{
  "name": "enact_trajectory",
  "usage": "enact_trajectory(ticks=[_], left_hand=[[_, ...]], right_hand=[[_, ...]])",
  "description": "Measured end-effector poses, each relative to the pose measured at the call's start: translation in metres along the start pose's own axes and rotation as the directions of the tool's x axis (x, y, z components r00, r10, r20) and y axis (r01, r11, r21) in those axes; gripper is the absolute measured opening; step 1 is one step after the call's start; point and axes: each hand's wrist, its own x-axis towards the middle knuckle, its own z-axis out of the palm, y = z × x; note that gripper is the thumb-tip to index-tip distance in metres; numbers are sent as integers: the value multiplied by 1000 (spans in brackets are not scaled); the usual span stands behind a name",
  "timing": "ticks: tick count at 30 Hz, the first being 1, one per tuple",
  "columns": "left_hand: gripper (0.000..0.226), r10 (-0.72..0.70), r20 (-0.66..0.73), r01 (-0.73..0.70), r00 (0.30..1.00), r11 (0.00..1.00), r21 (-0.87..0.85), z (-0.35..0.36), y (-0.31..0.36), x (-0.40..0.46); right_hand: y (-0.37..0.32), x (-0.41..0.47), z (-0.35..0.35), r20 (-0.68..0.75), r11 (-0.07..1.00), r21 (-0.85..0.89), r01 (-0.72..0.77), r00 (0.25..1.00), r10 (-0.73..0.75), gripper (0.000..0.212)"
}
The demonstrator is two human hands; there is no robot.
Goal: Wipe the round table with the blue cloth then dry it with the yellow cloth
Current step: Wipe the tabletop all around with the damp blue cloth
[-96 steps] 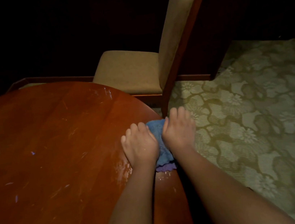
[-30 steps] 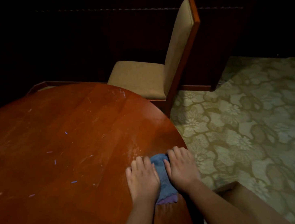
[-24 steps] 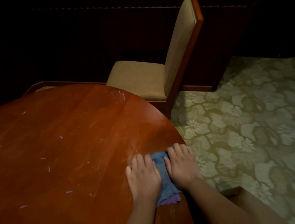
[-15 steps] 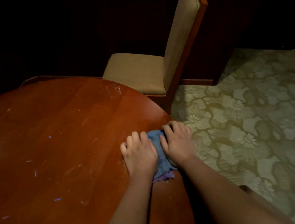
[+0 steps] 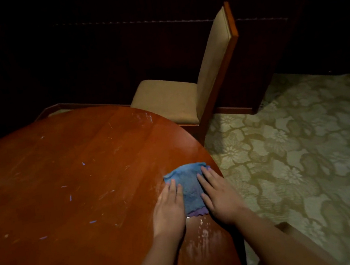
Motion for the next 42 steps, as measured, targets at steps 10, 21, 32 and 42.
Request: enact_trajectory(ticks=[10, 21, 32, 42], left_hand=[[60, 6, -25, -6, 1000, 1000, 27, -6, -3, 26], [67, -32, -14, 33, 999, 992, 121, -12, -15, 94], [66, -12, 19, 9, 1000, 986, 165, -22, -29, 139], [67, -18, 69, 4, 997, 981, 192, -15, -16, 82]], right_hand=[[4, 22, -4, 97, 1000, 3, -19, 995, 19, 63], [23, 91, 4, 143, 998, 48, 44, 988, -50, 89], [28, 135, 4, 197, 999, -27, 39, 980, -33, 96], [12, 72, 2, 220, 999, -33, -5, 975, 12, 97]])
